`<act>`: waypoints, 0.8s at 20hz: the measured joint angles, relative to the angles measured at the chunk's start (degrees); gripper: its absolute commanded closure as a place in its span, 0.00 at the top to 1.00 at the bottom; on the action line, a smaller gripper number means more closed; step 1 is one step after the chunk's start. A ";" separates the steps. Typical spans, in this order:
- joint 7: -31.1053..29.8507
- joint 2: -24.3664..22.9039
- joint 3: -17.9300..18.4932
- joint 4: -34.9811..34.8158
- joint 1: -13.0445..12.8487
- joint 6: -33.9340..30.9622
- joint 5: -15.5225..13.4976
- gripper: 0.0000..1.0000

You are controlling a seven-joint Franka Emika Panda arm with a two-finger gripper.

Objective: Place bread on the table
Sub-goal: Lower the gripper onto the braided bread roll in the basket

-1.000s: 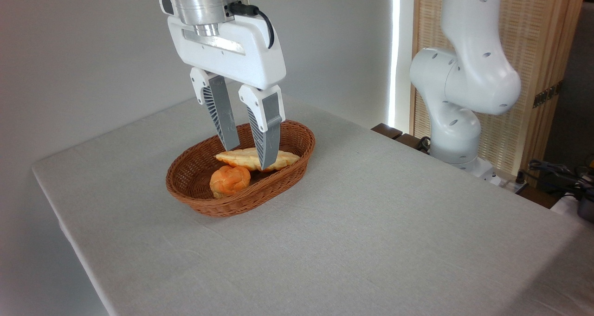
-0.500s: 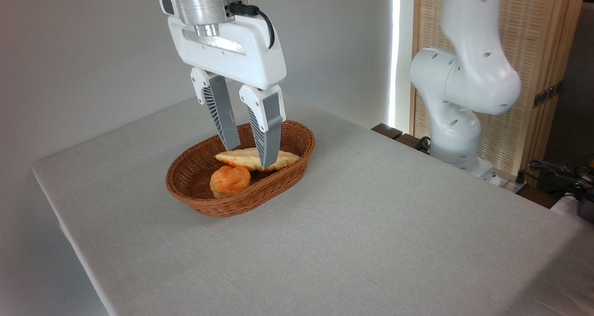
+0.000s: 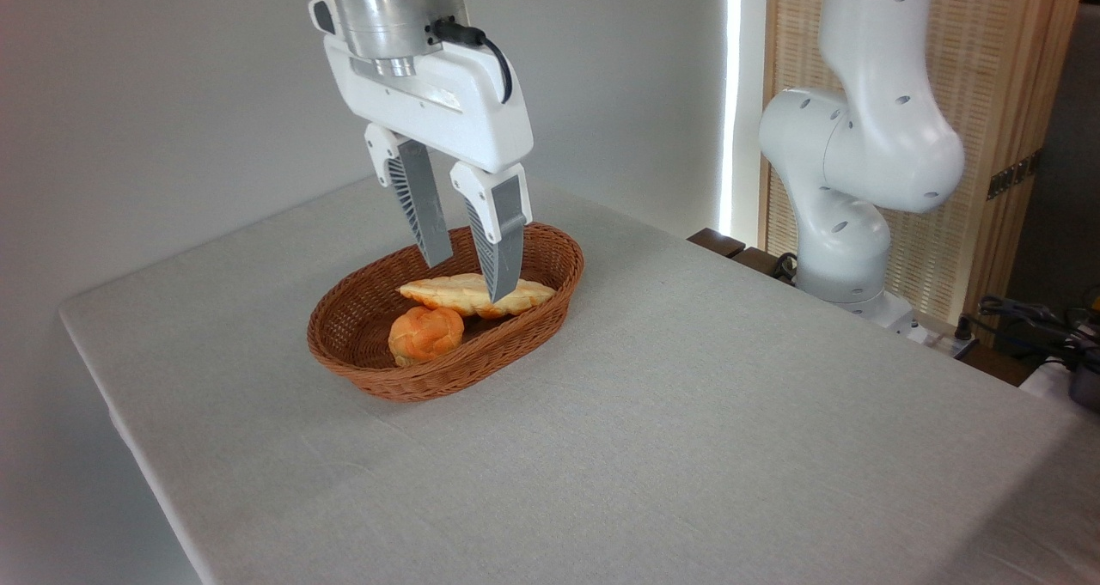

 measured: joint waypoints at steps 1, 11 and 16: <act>0.00 -1.55 -0.49 -2.45 -0.06 1.61 -0.33 1.00; -0.07 -9.04 -2.62 -21.24 -8.23 13.77 -9.82 1.00; -0.07 -9.03 -3.02 -24.51 -12.79 16.55 -12.52 1.00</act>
